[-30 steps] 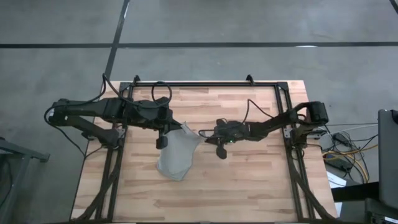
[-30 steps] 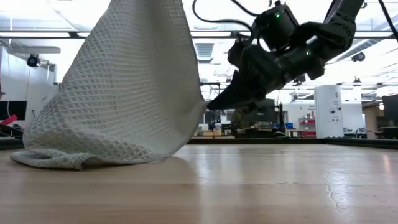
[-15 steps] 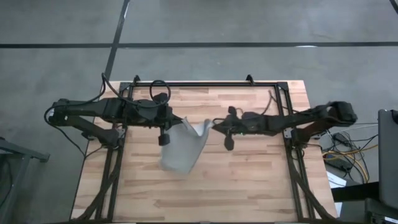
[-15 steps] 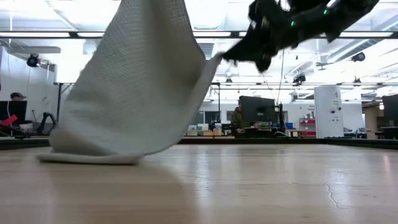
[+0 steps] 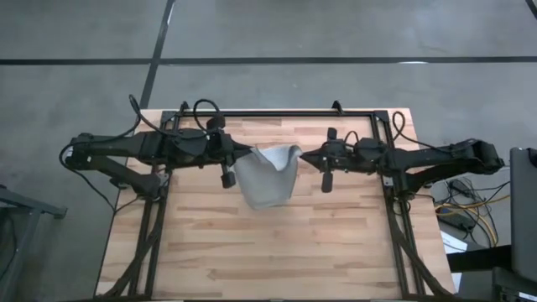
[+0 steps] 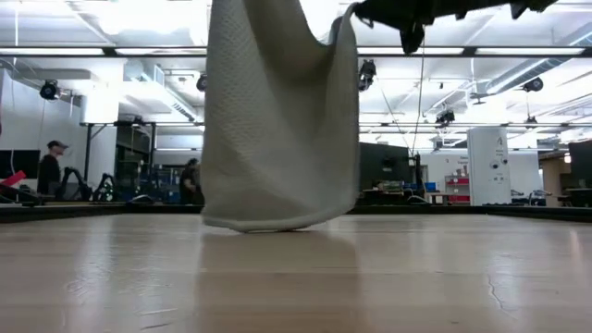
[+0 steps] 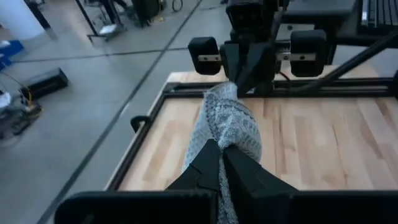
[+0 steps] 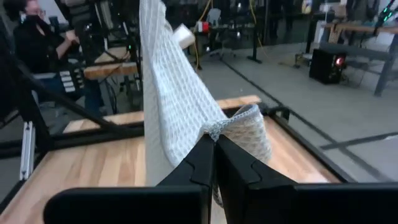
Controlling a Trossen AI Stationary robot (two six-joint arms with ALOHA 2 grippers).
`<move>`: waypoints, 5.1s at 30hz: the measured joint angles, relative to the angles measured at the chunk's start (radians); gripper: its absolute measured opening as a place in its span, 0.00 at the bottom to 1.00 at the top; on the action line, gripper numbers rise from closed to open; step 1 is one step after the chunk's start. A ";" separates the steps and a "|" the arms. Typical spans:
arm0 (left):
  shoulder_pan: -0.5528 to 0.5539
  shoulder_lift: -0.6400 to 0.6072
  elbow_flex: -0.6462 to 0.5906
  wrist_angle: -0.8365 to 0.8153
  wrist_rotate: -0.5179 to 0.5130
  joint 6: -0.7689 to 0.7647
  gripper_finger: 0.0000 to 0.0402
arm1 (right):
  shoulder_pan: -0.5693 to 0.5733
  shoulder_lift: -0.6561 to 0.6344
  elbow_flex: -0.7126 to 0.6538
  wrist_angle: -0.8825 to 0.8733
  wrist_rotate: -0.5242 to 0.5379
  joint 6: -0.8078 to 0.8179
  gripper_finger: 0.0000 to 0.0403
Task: Roll towel
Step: Fold the gray towel on the table
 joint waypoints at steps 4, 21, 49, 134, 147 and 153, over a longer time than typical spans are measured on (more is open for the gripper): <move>0.000 0.000 0.000 0.004 -0.084 -0.007 0.02 | 0.000 -0.026 0.026 -0.022 0.048 -0.033 0.02; 0.000 -0.004 0.000 0.081 -0.222 -0.009 0.02 | 0.000 -0.075 0.197 -0.430 0.229 -0.031 0.02; -0.021 -0.105 -0.011 0.039 -0.122 0.102 0.02 | 0.044 -0.106 0.336 -0.719 0.289 -0.038 0.02; -0.328 -0.170 -0.854 1.442 -0.289 0.139 0.02 | 0.459 -0.086 0.370 -0.743 0.575 0.122 0.02; -0.305 -0.155 -0.877 1.451 -0.395 0.170 0.02 | 0.427 0.009 0.372 -0.721 0.792 0.014 0.02; -0.284 -0.155 -0.895 1.445 -0.415 0.176 0.02 | 0.383 0.022 0.372 -0.725 0.774 0.021 0.02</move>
